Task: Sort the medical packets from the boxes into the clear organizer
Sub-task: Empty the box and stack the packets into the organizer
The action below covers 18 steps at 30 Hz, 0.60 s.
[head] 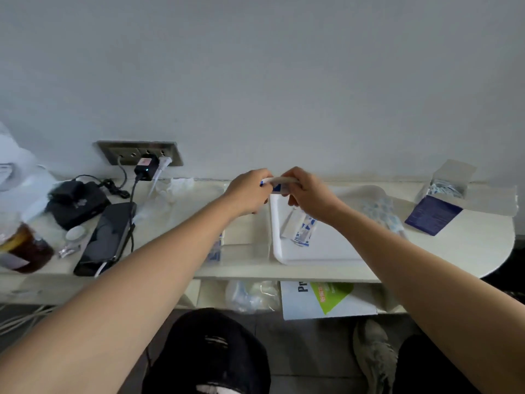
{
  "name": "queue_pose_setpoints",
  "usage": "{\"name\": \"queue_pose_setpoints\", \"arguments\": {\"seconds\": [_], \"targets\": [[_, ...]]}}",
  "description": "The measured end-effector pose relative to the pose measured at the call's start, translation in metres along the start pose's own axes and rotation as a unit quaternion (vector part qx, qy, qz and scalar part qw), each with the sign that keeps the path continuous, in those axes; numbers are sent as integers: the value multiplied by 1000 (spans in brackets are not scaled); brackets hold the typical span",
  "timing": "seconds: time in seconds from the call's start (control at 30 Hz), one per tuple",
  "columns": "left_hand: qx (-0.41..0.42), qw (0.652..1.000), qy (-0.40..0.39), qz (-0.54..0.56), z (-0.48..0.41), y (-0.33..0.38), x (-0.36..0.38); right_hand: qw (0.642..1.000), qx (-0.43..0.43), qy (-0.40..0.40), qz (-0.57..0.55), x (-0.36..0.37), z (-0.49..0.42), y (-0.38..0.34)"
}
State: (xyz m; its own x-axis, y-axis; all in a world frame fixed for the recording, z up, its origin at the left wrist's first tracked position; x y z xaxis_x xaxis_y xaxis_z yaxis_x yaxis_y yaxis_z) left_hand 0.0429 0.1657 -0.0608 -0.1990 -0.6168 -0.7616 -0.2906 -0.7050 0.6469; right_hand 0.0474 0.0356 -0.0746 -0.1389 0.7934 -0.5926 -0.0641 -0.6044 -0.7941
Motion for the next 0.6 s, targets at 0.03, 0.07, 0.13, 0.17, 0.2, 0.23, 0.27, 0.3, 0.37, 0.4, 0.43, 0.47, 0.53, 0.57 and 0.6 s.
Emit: {"name": "queue_pose_setpoints", "arguments": {"seconds": [0.03, 0.07, 0.13, 0.17, 0.2, 0.23, 0.27, 0.3, 0.37, 0.4, 0.43, 0.47, 0.53, 0.57, 0.6], "targets": [[-12, 1000, 2, 10, 8, -11, -9, 1000, -3, -12, 3, 14, 0, -13], [-21, 999, 4, 23, 14, -19, -16, 1000, -2, -24, 8, 24, -1, -22], [-44, 997, 17, 62, 26, -39, -30, 999, 1, -42, 4, 43, -3, -36], [-56, 995, 25, 83, 31, -48, -36, 999, 7, -44, -13, 48, -5, -39], [-68, 992, 32, 102, 36, -57, -42, 998, 16, -44, -43, 51, -7, -40], [-78, 989, 35, 118, 42, -67, -47, 995, 28, -48, -78, 56, -8, -42], [-86, 986, 35, 135, 47, -75, -50, 991, 44, -54, -113, 62, -10, -43], [-93, 983, 33, 153, 51, -81, -50, 986, 60, -62, -144, 66, -10, -43], [-103, 979, 35, 175, 56, -92, -51, 974, 90, -82, -190, 76, -10, -44], [-106, 978, 38, 177, 58, -97, -53, 970, 103, -92, -200, 81, -10, -44], [-109, 978, 38, 176, 61, -101, -54, 966, 117, -102, -205, 86, -9, -44], [-111, 978, 36, 172, 64, -104, -55, 963, 133, -110, -207, 90, -9, -44], [-112, 982, 43, 149, 67, -108, -58, 955, 167, -121, -215, 96, -8, -41], [-115, 984, 60, 123, 70, -112, -63, 949, 187, -125, -223, 101, -8, -40], [-121, 985, 84, 85, 72, -116, -70, 942, 206, -126, -233, 104, -8, -37]]}}
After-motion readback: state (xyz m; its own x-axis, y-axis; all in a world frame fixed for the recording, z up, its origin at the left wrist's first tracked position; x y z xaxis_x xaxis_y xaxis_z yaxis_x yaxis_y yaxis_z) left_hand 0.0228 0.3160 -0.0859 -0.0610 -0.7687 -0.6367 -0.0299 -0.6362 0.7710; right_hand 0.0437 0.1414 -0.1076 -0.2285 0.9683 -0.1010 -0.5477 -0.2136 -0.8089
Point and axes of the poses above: each hand's wrist, its own z-axis away from the middle knuckle, its own x-axis out of the palm, y = z × x, the point moved 7 cm from there along -z, towards the middle knuckle, and after that the axes turned 13 degrees about x, right-handed, at the moved point
